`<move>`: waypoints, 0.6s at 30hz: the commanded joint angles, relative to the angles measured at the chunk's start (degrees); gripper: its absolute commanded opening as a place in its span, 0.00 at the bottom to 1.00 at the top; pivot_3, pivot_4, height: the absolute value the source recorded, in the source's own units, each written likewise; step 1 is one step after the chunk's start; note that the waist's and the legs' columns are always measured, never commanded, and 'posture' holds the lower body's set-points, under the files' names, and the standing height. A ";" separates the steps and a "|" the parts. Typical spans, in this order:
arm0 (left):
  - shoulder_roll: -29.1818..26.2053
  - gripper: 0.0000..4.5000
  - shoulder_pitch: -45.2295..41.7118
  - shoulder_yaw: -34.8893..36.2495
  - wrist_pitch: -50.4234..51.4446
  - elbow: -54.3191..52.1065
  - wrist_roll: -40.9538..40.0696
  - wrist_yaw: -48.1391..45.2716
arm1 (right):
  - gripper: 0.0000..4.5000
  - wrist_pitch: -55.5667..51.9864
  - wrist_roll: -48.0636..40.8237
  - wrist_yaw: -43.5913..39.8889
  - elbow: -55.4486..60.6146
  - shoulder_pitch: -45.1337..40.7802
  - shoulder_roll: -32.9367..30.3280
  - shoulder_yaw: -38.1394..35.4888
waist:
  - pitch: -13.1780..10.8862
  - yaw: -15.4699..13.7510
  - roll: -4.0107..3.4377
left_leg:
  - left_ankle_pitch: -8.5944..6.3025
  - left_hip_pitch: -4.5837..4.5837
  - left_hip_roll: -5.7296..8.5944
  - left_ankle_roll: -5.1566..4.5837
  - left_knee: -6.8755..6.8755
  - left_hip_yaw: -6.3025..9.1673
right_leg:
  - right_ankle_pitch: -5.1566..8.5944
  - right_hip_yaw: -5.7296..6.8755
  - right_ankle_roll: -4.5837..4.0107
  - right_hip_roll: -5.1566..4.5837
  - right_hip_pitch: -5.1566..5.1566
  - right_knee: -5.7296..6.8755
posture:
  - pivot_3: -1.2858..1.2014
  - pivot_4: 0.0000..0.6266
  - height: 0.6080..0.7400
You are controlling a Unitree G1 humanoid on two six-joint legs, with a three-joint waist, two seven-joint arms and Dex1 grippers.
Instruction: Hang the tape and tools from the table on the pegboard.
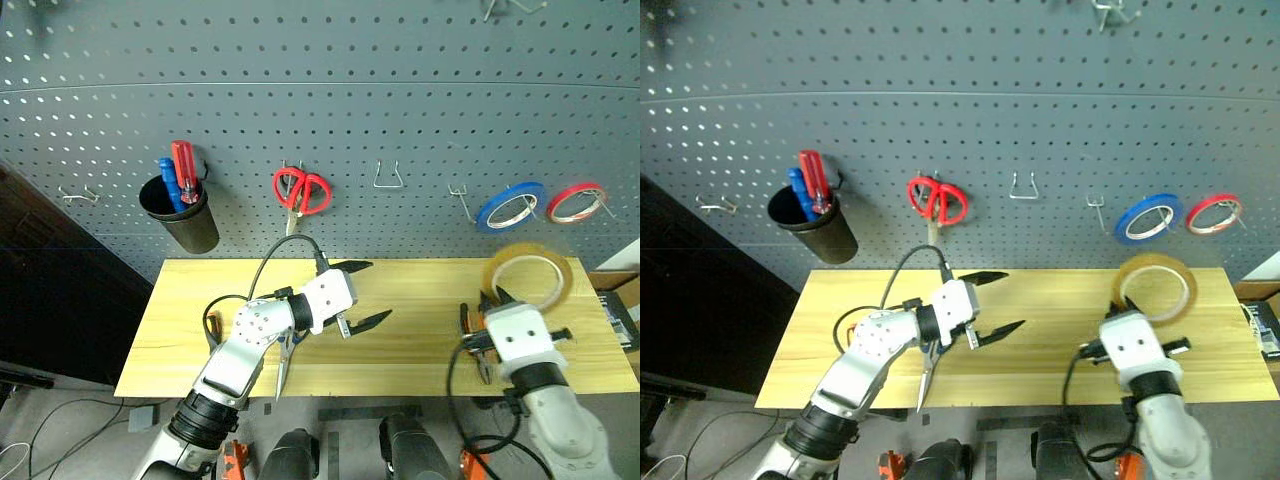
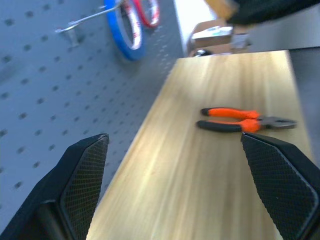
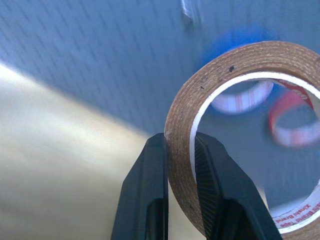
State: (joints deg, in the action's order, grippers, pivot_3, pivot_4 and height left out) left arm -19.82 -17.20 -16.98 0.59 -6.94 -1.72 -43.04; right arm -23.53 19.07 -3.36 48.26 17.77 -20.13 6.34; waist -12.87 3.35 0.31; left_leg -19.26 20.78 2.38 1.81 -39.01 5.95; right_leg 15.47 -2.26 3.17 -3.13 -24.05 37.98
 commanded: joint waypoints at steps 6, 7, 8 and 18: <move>3.51 1.00 0.86 4.56 4.54 -5.48 -3.85 5.95 | 0.10 7.70 -2.60 -3.31 -9.85 -13.75 -0.29 -2.11 | -0.01 -0.38 0.09 | 0.00 0.02 0.02 0.00 0.00 0.04 | 0.00 0.07 -0.01 0.00 0.01 -0.02 | 0.49 0.36 1.00; 3.65 1.00 0.84 4.33 4.93 -5.73 -3.84 6.10 | 0.10 8.79 -3.23 -3.94 -11.78 -15.32 -0.44 -2.29 | -0.01 -0.39 0.09 | 0.00 0.02 0.05 -0.01 0.00 0.02 | 0.00 0.05 -0.01 0.00 0.01 -0.02 | 0.49 0.36 1.00; 4.00 1.00 0.86 4.22 5.14 -5.98 -4.00 6.33 | 0.10 10.09 -3.73 -4.58 -14.15 -17.01 -0.65 -2.14 | -0.01 -0.33 0.09 | 0.00 0.03 0.07 -0.01 0.00 0.00 | 0.00 0.03 -0.01 0.00 0.01 -0.02 | 0.49 0.36 1.00; 6.13 1.00 -0.78 3.59 6.04 -5.74 -3.47 7.68 | 0.10 20.43 -8.75 -7.45 -37.50 -30.46 -1.56 -4.78 | -0.01 -0.18 0.09 | 0.01 0.02 0.04 -0.03 0.01 -0.07 | -0.02 0.00 -0.03 0.00 -0.03 0.04 | 0.50 0.35 1.00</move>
State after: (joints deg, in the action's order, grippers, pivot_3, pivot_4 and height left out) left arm -14.09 -16.83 -13.21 7.14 -11.20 -4.69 -35.63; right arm -5.63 11.67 -10.27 10.99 -11.64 -21.51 2.84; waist -12.88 3.17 0.40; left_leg -19.25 20.80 2.41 1.78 -39.00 5.88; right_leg 15.45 -2.26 3.15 -3.12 -24.09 38.02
